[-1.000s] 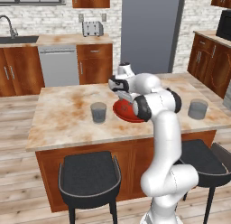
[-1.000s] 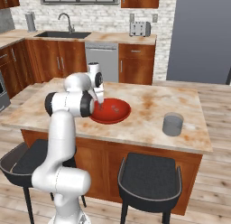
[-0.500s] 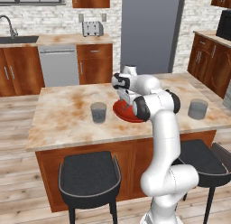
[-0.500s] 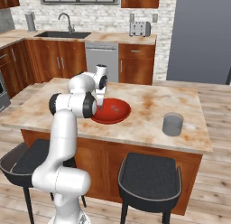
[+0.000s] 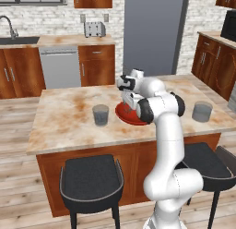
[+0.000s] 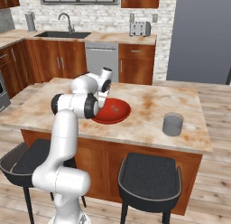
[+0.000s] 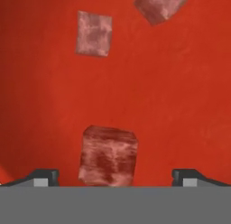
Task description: There are four ice cubes in the ice bowl. Place two ice cubes in each glass of water.
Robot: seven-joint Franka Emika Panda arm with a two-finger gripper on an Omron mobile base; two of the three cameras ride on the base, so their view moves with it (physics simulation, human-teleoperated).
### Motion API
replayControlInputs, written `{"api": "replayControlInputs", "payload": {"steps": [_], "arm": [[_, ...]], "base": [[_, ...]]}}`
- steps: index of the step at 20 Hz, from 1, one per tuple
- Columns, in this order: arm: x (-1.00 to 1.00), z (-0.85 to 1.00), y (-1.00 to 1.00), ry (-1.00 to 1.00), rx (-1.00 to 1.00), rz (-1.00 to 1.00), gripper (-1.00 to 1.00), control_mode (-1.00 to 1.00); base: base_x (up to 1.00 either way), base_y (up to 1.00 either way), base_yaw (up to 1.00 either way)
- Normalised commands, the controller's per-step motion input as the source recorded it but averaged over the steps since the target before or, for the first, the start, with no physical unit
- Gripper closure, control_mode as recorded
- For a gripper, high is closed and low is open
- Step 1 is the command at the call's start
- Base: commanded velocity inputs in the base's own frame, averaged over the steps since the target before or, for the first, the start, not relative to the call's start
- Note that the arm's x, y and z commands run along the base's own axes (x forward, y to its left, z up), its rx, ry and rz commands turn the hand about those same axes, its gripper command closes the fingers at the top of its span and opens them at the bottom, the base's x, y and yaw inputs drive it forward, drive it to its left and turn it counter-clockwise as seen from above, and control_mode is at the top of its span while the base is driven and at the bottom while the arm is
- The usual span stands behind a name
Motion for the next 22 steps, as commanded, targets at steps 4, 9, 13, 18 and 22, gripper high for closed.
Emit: {"api": "replayControlInputs", "payload": {"steps": [4,9,13,18,22], "arm": [[0.01,-0.17,0.00,0.00,0.05,-0.01,-1.00,-1.00],[0.08,-0.16,0.00,-0.01,0.03,-0.01,-1.00,-1.00],[0.30,-0.13,0.00,-0.01,0.02,-0.01,-1.00,-1.00],[0.26,-0.08,0.03,-0.02,0.00,0.00,-1.00,-1.00],[0.01,-0.07,0.04,-0.01,0.02,0.00,-1.00,-1.00]], "base": [[0.00,0.00,0.00],[0.00,0.00,0.00],[0.00,0.00,0.00],[0.00,0.00,0.00],[0.00,0.00,0.00]]}}
